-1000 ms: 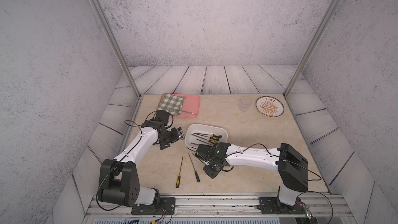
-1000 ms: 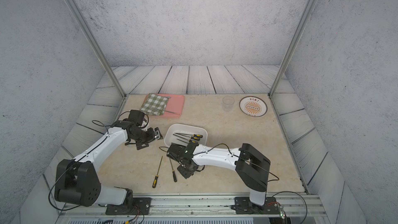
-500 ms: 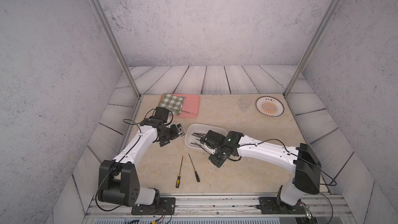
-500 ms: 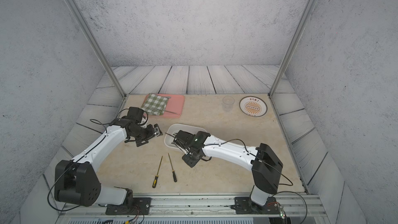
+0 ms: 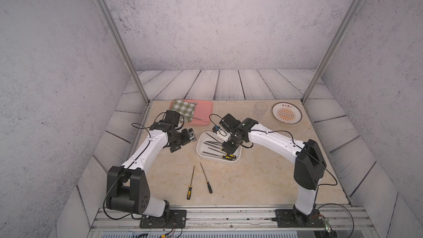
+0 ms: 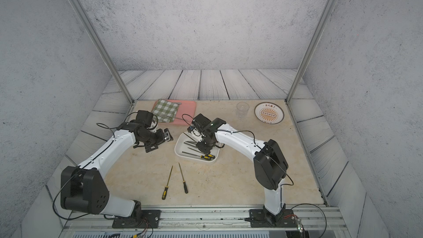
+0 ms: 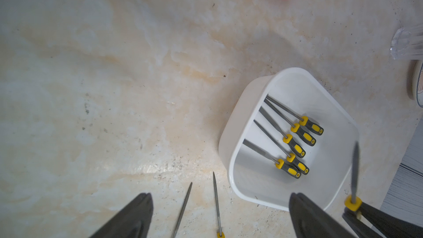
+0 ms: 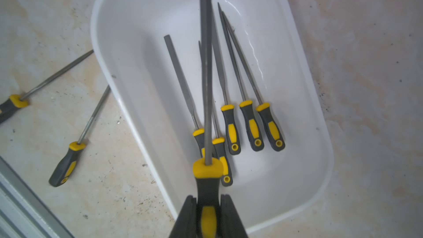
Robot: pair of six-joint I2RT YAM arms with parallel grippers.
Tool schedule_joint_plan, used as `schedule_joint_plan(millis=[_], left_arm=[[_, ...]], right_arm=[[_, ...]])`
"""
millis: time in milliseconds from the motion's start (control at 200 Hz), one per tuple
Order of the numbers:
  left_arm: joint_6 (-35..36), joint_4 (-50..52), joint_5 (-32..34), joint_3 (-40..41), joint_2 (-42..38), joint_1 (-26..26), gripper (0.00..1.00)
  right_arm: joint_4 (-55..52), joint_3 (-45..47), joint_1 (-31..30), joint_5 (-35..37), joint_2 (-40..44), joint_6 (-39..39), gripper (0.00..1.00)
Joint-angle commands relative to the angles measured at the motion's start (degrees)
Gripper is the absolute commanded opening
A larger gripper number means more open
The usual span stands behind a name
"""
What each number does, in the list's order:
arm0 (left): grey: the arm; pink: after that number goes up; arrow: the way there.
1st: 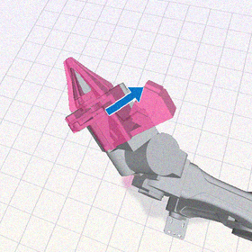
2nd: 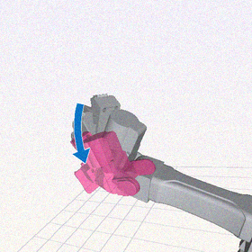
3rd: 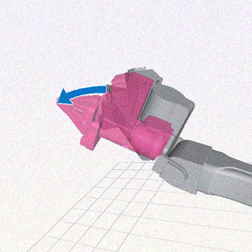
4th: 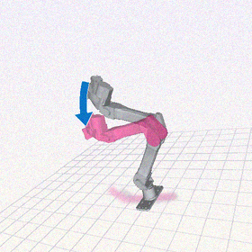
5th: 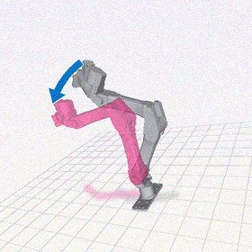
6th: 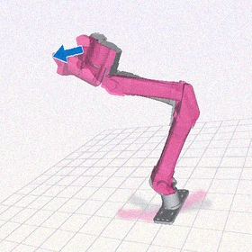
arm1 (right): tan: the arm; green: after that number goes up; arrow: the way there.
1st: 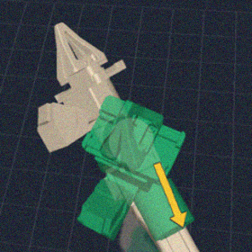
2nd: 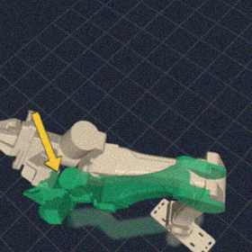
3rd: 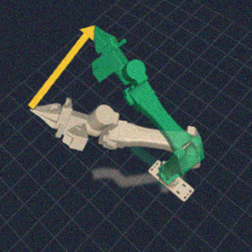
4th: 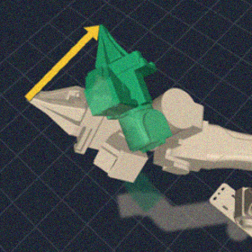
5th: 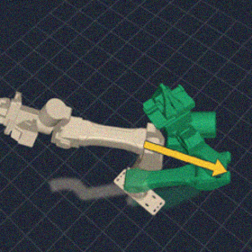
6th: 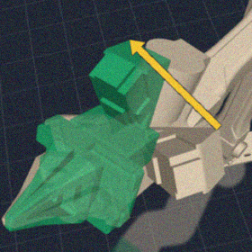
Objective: Put the file tool into the storage box
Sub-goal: Place the file tool in the storage box.
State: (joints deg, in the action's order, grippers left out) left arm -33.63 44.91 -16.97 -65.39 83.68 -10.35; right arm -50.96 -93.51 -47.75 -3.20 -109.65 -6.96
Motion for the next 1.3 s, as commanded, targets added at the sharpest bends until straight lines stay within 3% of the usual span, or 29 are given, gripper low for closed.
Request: schedule_joint_plan(millis=[0,290,420,1291], left_arm=[[0.61,2.09,1.49,-1.89,1.21,0.15,0.99],[-0.43,2.51,1.17,-4.55,4.39,0.11,0.98],[-0.67,2.34,0.56,-5.06,5.95,0.13,0.98],[0.79,4.07,-0.84,-5.24,5.18,0.15,0.98]], right_arm=[[-1.34,-3.16,0.3,-2.2,-3.38,-4.57,0.17],[-0.03,-7.19,0.86,-3.76,-11.19,-4.35,0.17],[-0.99,-8.44,0.82,1.24,-14.38,-5.36,0.16],[2.14,-6.39,2.31,8.17,-16.22,-7.94,0.15]])
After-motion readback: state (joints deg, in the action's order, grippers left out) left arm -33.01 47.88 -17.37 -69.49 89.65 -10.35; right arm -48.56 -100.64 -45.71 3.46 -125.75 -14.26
